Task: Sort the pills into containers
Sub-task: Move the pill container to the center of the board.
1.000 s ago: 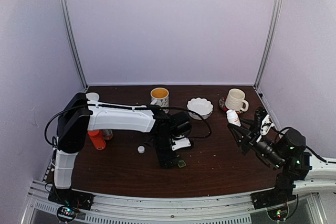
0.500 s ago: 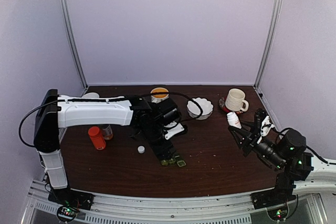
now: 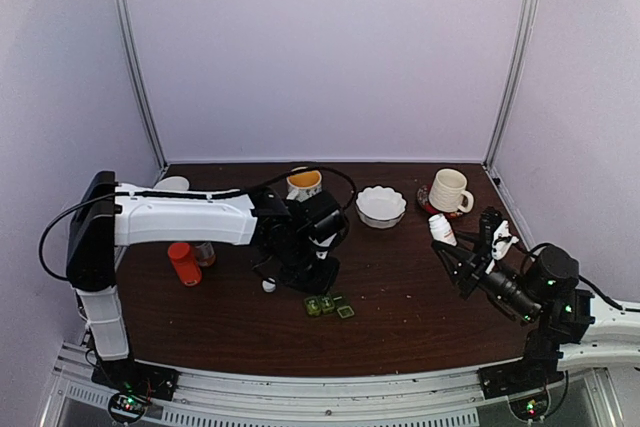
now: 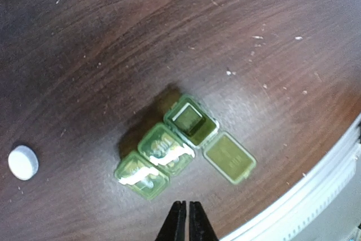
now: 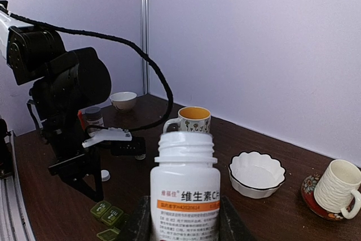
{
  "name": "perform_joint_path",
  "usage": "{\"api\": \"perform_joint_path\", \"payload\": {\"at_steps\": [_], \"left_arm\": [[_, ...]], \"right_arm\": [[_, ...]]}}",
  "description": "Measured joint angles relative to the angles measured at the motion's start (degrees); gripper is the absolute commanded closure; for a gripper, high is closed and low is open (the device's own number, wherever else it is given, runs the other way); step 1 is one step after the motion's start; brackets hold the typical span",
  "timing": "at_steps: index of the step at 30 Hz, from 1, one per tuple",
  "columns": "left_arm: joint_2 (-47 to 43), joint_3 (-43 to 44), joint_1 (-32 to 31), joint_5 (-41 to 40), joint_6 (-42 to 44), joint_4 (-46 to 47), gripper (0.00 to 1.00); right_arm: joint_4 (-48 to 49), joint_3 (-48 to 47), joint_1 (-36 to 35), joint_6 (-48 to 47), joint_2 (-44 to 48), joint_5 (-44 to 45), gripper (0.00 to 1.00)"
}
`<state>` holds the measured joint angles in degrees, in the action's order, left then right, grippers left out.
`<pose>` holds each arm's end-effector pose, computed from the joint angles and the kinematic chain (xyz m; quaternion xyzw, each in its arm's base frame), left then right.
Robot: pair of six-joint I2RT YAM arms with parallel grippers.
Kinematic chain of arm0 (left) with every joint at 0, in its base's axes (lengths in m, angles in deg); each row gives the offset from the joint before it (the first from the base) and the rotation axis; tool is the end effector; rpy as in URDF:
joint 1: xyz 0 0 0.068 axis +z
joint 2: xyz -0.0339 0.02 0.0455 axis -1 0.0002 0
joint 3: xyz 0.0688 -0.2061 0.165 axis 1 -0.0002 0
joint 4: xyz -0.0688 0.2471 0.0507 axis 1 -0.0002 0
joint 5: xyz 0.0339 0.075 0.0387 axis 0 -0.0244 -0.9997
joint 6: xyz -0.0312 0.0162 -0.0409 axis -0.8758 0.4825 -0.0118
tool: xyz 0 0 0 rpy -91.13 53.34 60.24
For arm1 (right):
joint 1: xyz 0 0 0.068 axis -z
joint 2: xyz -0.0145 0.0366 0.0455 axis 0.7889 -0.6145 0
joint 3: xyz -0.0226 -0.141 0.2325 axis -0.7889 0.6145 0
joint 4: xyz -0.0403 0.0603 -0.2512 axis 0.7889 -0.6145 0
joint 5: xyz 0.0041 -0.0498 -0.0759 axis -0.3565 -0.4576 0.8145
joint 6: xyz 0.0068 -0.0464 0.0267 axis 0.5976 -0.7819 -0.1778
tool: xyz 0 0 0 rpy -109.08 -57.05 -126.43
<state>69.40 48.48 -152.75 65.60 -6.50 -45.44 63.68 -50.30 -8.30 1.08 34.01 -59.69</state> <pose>0.1771 -0.3501 0.2222 0.1640 0.9667 -0.1777 0.0838 0.0792 0.1240 0.2405 -0.2830 0.6250 0.2906 0.6670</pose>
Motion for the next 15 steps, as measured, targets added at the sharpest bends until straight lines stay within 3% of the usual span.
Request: {"api": "perform_joint_path", "payload": {"at_steps": [10,15], "left_arm": [[9.6,13.2,-2.7,-12.8,-18.5,-13.2,0.94],[10.2,15.8,-3.0,-13.7,-26.2,-15.8,0.82]], "right_arm": [[0.7,0.4,0.0,0.1,0.0,-0.1,0.85],[1.8,0.7,0.0,0.0,-0.1,-0.5,0.85]]}}
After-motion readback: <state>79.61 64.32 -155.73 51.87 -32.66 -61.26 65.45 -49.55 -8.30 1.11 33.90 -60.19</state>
